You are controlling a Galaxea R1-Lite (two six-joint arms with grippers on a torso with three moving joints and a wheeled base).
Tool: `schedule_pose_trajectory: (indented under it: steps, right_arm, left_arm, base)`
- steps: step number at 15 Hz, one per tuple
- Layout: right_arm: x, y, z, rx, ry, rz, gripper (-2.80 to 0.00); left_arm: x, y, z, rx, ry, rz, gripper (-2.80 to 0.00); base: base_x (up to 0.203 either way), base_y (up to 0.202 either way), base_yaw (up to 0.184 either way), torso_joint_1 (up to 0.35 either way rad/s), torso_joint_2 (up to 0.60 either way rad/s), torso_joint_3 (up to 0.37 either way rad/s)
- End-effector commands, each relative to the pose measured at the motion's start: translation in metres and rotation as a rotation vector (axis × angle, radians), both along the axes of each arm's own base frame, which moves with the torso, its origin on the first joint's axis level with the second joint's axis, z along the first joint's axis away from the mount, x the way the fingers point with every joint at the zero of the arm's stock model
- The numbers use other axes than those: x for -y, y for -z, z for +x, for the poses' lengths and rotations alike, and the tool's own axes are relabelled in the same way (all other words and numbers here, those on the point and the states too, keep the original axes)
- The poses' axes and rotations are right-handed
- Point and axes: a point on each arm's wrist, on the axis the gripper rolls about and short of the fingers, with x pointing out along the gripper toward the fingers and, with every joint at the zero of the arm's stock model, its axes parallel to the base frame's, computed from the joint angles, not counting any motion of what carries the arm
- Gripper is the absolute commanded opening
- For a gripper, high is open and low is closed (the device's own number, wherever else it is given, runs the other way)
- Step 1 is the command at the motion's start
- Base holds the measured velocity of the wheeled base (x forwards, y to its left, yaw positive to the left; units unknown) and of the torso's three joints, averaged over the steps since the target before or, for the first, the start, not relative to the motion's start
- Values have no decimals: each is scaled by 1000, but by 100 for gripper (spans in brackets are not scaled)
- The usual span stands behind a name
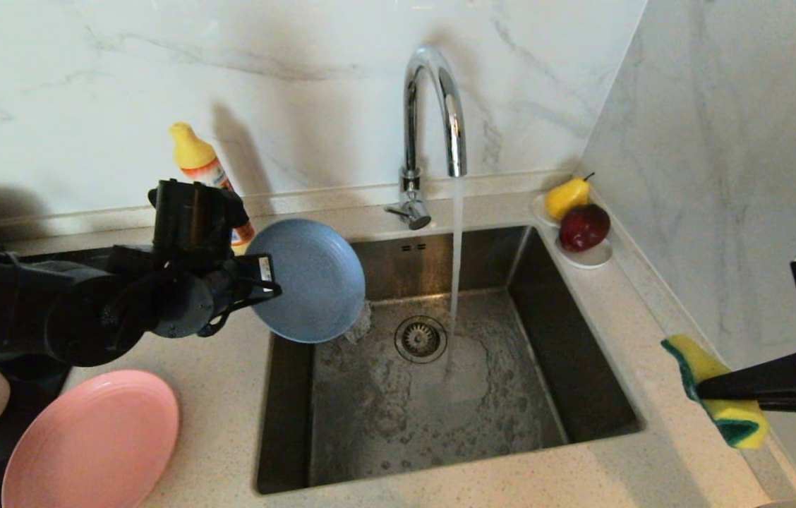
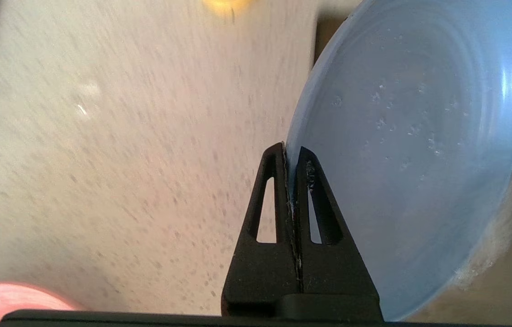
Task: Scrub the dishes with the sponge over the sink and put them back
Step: Place the plate on the table
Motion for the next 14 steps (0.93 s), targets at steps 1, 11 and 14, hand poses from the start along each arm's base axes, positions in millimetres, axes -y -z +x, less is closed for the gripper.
schedule_pose_trajectory:
  steps: [1, 11, 14]
  right_arm:
    - [0, 1, 0, -13, -1, 3, -280]
    - [-1, 14, -2, -61, -22, 15, -280]
    - [-2, 15, 1, -50, -29, 14, -280]
  left_arm:
    - [-6, -26, -14, 71, 3, -9, -280]
    - [-61, -16, -28, -64, -101, -38, -280]
    - [-104, -15, -24, -117, -160, -141, -280]
  base:
    - [0, 0, 0, 0, 0, 0]
    - [0, 0, 0, 0, 0, 0]
    - [0, 0, 0, 0, 0, 0]
